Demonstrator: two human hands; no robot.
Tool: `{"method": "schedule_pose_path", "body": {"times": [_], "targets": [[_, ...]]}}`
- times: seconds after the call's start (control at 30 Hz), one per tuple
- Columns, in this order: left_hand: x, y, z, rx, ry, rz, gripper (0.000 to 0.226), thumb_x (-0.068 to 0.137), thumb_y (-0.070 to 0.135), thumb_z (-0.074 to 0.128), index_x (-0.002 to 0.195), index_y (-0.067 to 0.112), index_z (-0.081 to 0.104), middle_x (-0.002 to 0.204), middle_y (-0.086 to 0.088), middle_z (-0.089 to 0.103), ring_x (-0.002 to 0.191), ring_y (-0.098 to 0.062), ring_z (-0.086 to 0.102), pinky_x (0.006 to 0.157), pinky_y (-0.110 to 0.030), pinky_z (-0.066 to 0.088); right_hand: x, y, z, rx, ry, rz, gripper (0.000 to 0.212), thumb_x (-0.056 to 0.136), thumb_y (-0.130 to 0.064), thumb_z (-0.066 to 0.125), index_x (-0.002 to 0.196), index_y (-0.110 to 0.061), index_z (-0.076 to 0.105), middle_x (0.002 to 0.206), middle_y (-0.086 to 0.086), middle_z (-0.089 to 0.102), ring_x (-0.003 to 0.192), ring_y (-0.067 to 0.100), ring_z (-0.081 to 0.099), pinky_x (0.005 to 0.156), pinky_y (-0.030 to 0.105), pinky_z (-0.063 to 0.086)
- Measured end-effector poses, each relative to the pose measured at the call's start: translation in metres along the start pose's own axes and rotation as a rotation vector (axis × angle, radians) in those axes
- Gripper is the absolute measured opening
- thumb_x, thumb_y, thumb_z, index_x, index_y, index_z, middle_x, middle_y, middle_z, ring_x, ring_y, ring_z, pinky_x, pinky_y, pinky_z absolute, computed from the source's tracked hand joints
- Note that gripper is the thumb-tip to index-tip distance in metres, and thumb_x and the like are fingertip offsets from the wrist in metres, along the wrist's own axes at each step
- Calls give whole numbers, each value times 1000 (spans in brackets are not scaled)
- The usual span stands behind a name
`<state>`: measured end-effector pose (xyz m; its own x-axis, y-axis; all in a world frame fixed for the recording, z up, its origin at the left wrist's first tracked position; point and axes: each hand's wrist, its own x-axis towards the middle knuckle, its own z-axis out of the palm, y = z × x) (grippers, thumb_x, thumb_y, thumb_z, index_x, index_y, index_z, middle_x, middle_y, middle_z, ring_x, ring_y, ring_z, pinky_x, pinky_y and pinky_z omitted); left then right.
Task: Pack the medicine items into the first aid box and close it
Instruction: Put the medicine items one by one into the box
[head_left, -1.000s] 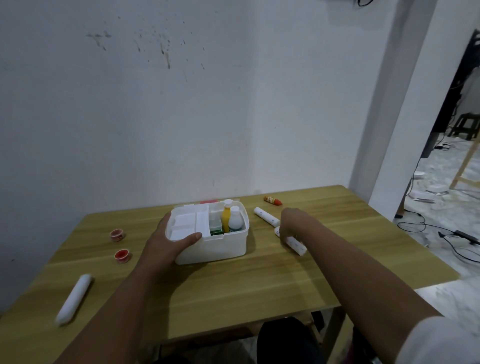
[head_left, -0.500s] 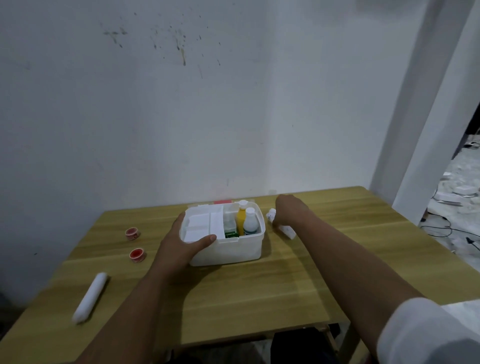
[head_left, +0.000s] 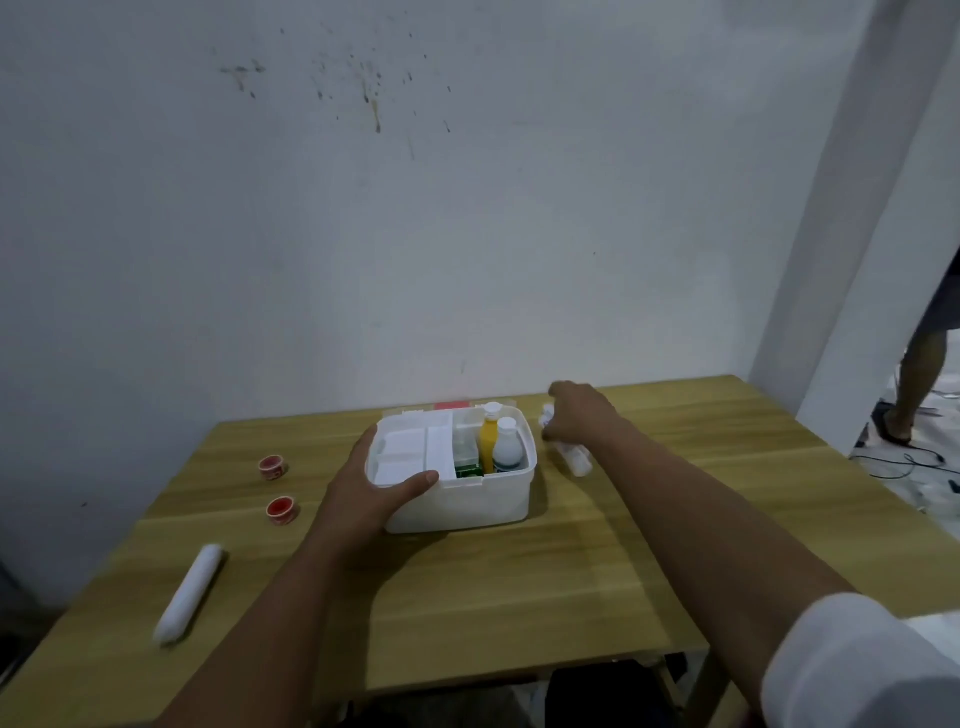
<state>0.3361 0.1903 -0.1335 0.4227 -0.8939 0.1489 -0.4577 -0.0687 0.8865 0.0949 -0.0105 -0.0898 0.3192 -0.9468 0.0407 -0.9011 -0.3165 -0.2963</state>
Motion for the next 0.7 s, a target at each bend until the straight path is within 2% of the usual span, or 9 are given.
{"method": "schedule_pose_path", "body": {"times": [0.07,0.1,0.17,0.3,0.4,0.47,0.57,0.63,0.7], "targets": [[0,1,-1,4,-6,-4,118,53,75,83,154,44,29,153,12,44,122,-13,46,92,-37,50,-6,-8,-25,92,44,-55,76,81,-31,79,148,-15,47,140,10,61,126,31,58,96,36,49],[0,1,-1,0,-7,-5,117,55,72,83,154,42,29,153,11,44,121,-13,45,89,-35,49,-10,-15,-39,132,66,-82,80,81,-32,81,151,-15,45,145,9,57,130,30,55,100,36,46],[-1,4,1,-13,-10,3,114,58,66,84,155,39,30,152,9,45,119,-13,44,83,-31,47,-20,-28,-65,216,124,-135,72,81,-33,82,145,-14,54,145,8,58,128,28,57,100,36,47],[-4,10,3,-24,-15,20,110,62,57,84,155,34,31,154,4,44,118,-12,42,78,-26,43,-43,-48,-81,425,162,-180,66,75,-34,88,134,-16,64,136,5,63,107,25,68,82,36,61],[-6,12,4,-11,-13,39,102,70,47,85,155,30,32,154,2,44,117,-12,41,78,-25,42,-60,-55,-62,411,162,-174,67,73,-35,89,133,-18,64,133,5,65,107,25,68,88,36,58],[-7,13,4,-3,-3,36,104,69,49,84,156,28,30,156,0,42,123,-17,44,87,-33,43,-70,-55,-41,415,216,-175,64,76,-37,86,132,-20,61,127,5,68,108,24,66,91,35,55],[-7,15,3,-4,-10,23,107,68,51,83,157,28,29,158,-2,41,136,-27,43,99,-42,44,-82,-51,-16,491,308,-174,59,79,-38,83,130,-22,57,122,5,67,107,23,65,90,40,55],[-8,16,3,-4,-16,24,111,62,57,81,157,29,30,157,-1,41,134,-24,44,98,-41,45,-88,-47,-4,499,355,-191,56,82,-35,81,130,-22,56,123,4,65,110,22,62,90,39,54],[-8,15,4,-10,-12,36,106,66,53,83,156,29,31,156,0,43,125,-17,44,92,-36,43,-93,-44,6,472,391,-227,53,83,-35,79,128,-21,56,122,4,64,108,22,62,88,39,54]]}}
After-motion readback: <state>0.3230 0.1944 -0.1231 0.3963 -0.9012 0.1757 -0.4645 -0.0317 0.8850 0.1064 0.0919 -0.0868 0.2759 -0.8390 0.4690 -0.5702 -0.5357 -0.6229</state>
